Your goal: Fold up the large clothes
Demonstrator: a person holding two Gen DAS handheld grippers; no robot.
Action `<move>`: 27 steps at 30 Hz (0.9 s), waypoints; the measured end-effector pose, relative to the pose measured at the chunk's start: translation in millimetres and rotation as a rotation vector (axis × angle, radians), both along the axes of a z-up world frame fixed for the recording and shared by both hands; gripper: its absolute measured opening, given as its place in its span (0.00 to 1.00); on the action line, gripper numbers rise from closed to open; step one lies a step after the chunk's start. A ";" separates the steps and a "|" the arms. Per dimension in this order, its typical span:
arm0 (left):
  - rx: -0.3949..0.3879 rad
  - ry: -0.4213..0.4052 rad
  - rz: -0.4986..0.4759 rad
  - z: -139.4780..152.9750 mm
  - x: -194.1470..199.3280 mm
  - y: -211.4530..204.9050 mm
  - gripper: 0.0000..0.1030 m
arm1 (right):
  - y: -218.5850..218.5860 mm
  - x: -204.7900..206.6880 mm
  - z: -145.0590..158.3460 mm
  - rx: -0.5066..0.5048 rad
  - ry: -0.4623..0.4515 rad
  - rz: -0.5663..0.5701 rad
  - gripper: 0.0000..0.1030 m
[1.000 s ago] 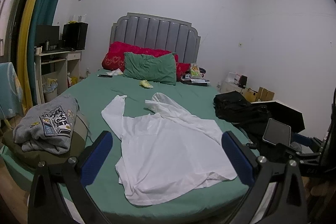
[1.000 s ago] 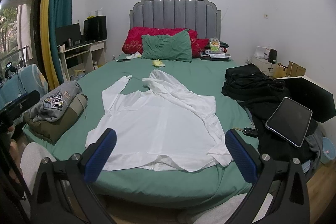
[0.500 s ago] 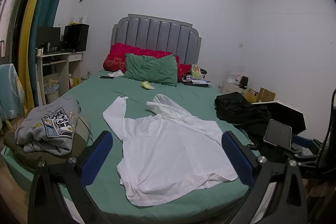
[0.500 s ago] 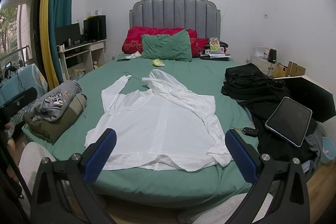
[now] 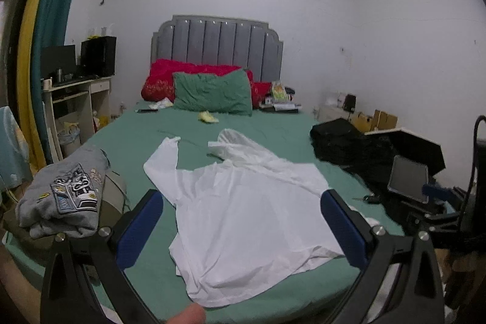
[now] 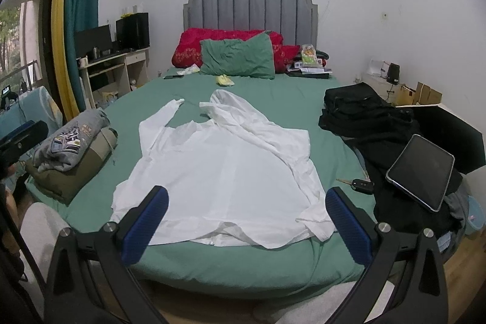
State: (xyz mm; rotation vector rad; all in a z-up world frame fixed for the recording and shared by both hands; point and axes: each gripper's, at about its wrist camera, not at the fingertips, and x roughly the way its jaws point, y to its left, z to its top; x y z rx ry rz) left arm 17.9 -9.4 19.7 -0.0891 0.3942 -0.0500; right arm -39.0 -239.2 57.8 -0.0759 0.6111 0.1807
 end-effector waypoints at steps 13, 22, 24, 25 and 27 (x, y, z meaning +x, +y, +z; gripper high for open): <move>-0.117 0.222 0.015 -68.6 129.9 56.6 1.00 | -0.4 141.6 -71.6 -0.031 0.136 -0.004 0.88; -0.041 0.250 0.065 -97.4 259.0 104.6 1.00 | 41.0 285.0 -124.7 -0.063 0.208 0.108 0.56; -0.042 0.268 0.085 -109.2 288.0 120.0 1.00 | 57.8 324.4 -136.3 -0.081 0.218 0.135 0.50; -0.045 0.272 0.102 -116.6 300.3 129.4 1.00 | 66.0 345.3 -142.3 -0.086 0.225 0.149 0.47; -0.063 0.280 0.131 -130.5 317.5 147.4 1.00 | 90.1 392.3 -153.8 -0.105 0.225 0.188 0.45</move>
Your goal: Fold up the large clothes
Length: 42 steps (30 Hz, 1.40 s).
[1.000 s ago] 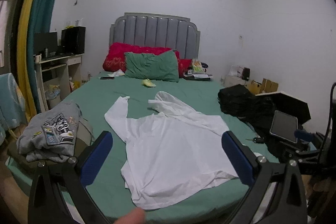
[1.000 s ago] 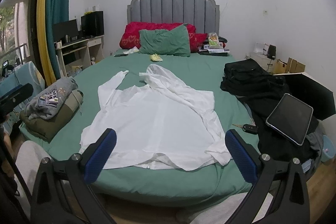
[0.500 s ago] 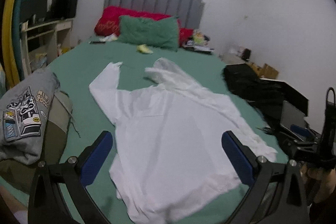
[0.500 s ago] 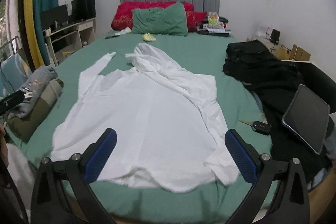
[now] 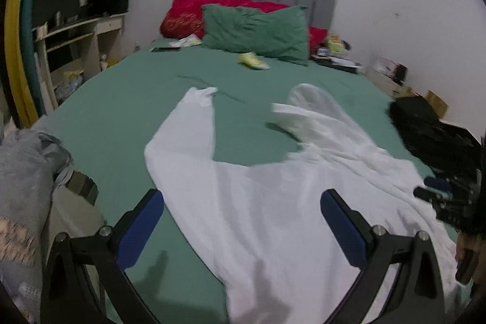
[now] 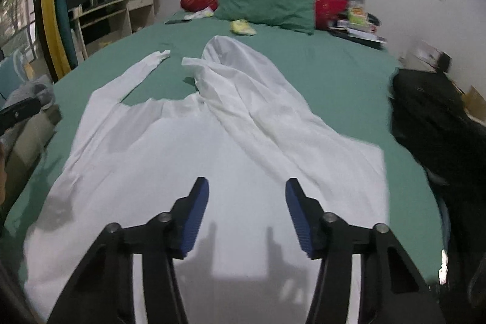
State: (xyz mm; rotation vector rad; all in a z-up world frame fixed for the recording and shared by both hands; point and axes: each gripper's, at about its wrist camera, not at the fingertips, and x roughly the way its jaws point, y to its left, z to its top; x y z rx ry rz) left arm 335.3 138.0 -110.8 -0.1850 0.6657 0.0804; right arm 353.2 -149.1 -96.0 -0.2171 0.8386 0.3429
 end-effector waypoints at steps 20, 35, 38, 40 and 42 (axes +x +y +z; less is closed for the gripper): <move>-0.161 0.030 0.106 -11.4 0.9 65.5 0.97 | 91.0 117.4 25.8 0.265 0.030 0.324 0.01; -0.182 0.058 0.129 -0.5 -18.3 86.2 0.97 | 149.0 25.0 -15.5 -0.247 -0.004 0.327 0.72; -0.179 0.049 0.130 2.4 -18.8 87.8 0.97 | 182.9 38.5 -35.4 -0.272 0.056 0.391 0.62; -0.181 0.055 0.129 2.9 -16.3 89.7 0.97 | 194.5 61.6 -70.0 -0.310 0.162 0.354 0.19; -0.186 0.056 0.131 3.8 -13.9 93.0 0.97 | 194.9 77.9 -93.0 -0.320 0.218 0.315 0.04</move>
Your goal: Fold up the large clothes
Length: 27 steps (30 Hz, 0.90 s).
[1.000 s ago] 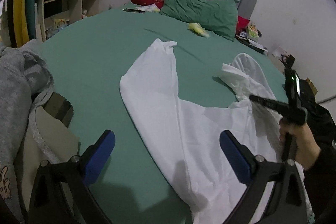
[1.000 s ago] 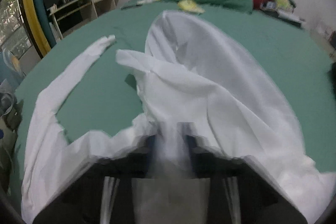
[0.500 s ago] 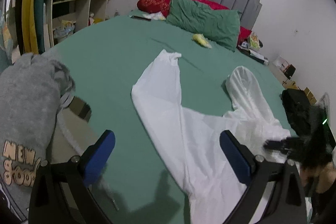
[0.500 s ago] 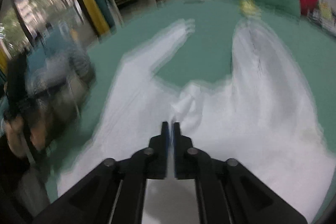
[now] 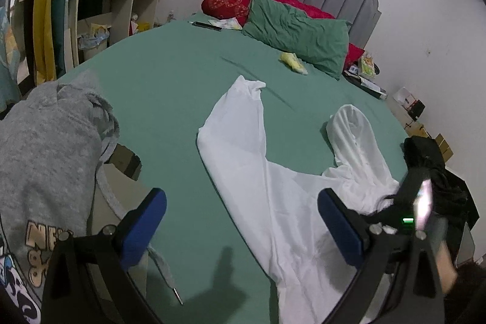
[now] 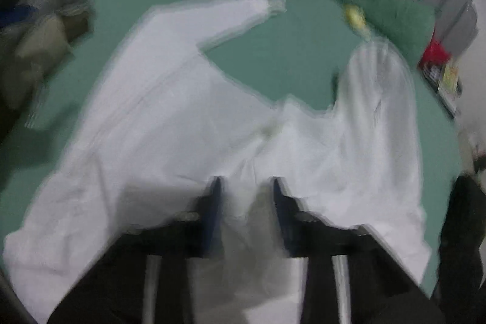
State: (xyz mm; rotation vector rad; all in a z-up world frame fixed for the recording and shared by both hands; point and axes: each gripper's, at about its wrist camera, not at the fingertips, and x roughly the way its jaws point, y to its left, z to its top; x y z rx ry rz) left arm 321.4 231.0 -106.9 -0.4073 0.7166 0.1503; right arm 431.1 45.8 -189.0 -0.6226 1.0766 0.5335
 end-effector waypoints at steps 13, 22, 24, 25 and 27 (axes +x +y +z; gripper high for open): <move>0.045 -0.057 0.058 21.2 -11.0 21.1 0.97 | 13.1 -6.6 73.8 0.303 -0.047 0.187 0.09; 0.018 -0.066 0.128 25.7 -16.2 55.3 0.97 | 42.5 39.1 59.0 0.449 0.017 0.074 0.73; 0.014 -0.064 0.143 24.4 -15.1 63.0 0.97 | 74.0 70.1 55.1 0.469 0.033 0.021 0.73; 0.017 -0.058 0.149 23.1 -13.5 66.0 0.97 | 85.7 89.4 50.2 0.476 0.047 -0.003 0.73; 0.027 -0.049 0.154 20.1 -9.8 68.6 0.97 | 113.2 126.0 31.6 0.466 0.080 -0.060 0.73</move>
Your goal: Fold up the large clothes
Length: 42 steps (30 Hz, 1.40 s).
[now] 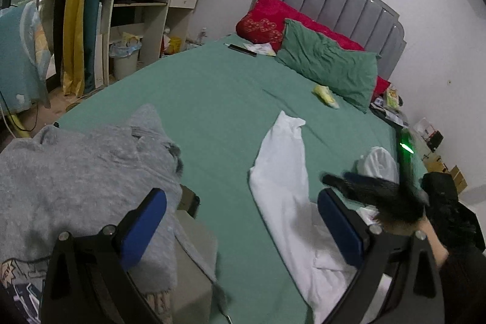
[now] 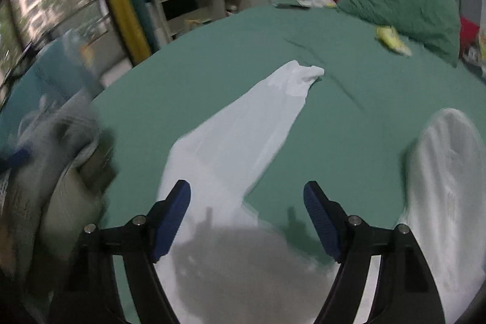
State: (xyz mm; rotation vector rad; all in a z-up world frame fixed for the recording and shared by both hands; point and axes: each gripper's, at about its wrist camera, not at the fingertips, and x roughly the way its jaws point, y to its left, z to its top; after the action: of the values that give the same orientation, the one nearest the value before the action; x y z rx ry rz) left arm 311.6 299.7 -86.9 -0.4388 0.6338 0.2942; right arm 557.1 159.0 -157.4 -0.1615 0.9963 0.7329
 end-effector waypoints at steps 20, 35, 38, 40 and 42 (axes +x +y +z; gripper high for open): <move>0.039 -0.006 -0.099 -0.3 12.7 -47.8 0.97 | -72.0 -78.4 145.4 -0.108 -0.405 -0.126 0.01; 0.052 0.251 -0.363 -86.3 52.0 -155.6 0.97 | -259.6 -159.4 45.9 -0.058 -0.112 -0.339 0.66; 0.044 0.274 -0.340 -92.1 57.6 -146.9 0.97 | -265.7 -120.9 19.6 0.059 -0.001 -0.351 0.58; 0.041 0.289 -0.325 -96.8 60.6 -141.9 0.97 | -258.9 -104.8 8.2 0.080 0.029 -0.322 0.35; 0.039 0.302 -0.325 -101.7 62.4 -140.3 0.97 | -238.6 -91.8 2.3 0.061 -0.005 -0.282 0.35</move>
State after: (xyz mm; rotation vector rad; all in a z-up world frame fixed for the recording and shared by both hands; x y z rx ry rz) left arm 374.0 159.4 -188.5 -0.2488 0.9796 0.0624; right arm 465.3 -79.6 -155.1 0.0301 0.9670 0.5035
